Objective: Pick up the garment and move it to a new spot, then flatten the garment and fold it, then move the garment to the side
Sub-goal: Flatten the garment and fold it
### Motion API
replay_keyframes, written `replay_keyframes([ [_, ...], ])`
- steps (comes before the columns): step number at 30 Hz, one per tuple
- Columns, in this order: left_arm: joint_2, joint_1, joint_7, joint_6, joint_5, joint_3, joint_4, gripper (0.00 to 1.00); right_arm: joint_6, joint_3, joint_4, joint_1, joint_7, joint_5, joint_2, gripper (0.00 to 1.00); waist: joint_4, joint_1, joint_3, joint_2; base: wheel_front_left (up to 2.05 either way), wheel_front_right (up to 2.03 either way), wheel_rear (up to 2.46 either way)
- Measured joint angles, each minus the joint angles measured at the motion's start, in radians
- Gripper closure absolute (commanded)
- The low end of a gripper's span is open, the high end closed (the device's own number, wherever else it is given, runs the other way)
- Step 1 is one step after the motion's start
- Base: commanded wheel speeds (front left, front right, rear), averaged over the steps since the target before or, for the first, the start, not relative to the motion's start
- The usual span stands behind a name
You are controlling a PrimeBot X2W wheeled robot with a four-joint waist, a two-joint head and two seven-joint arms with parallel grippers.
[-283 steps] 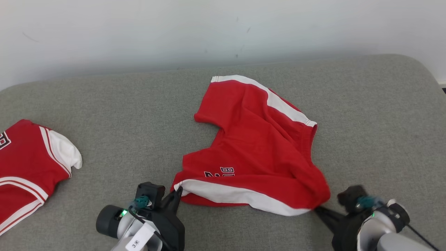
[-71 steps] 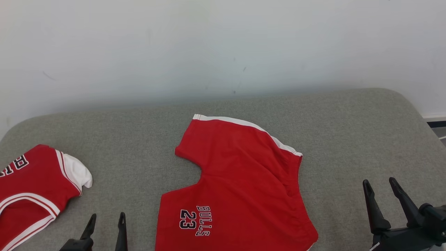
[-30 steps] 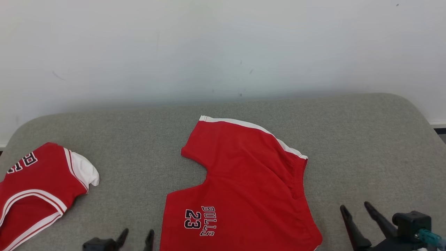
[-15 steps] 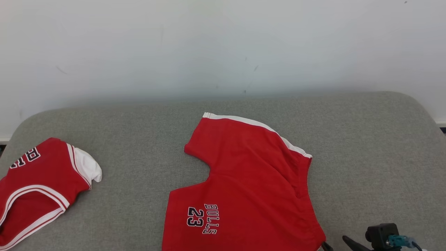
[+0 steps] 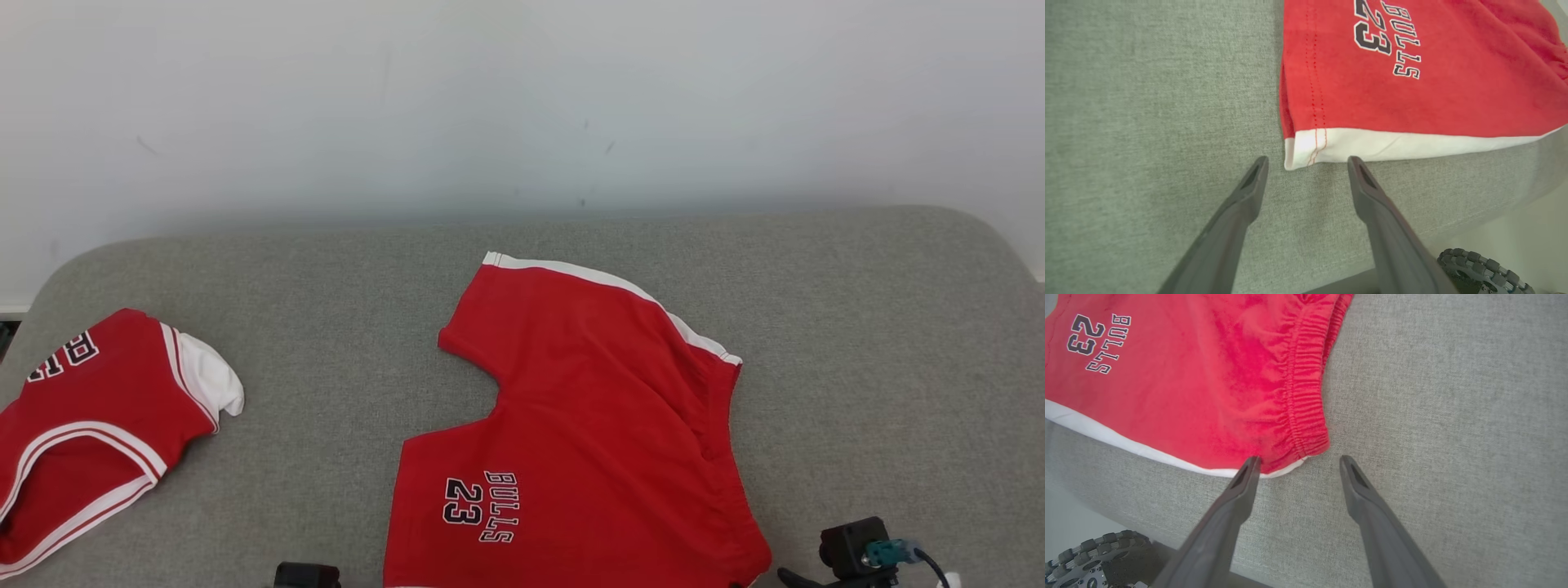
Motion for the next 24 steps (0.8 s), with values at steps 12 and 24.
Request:
replay_keyframes([
  [12,-0.017,-0.041,-0.002,-0.007,-0.008,-0.011,0.066,0.76,0.007,0.028,0.065,-0.044,0.015,-0.016,0.032,1.00,0.002,0.0000,0.009,0.0000,0.00,0.00,0.00],
  [24,-0.010,-0.045,-0.055,-0.008,-0.001,-0.024,0.084,1.00,0.025,0.022,0.100,-0.058,-0.005,-0.015,0.035,1.00,-0.001,0.0000,0.013,0.0000,0.00,0.00,0.00],
])
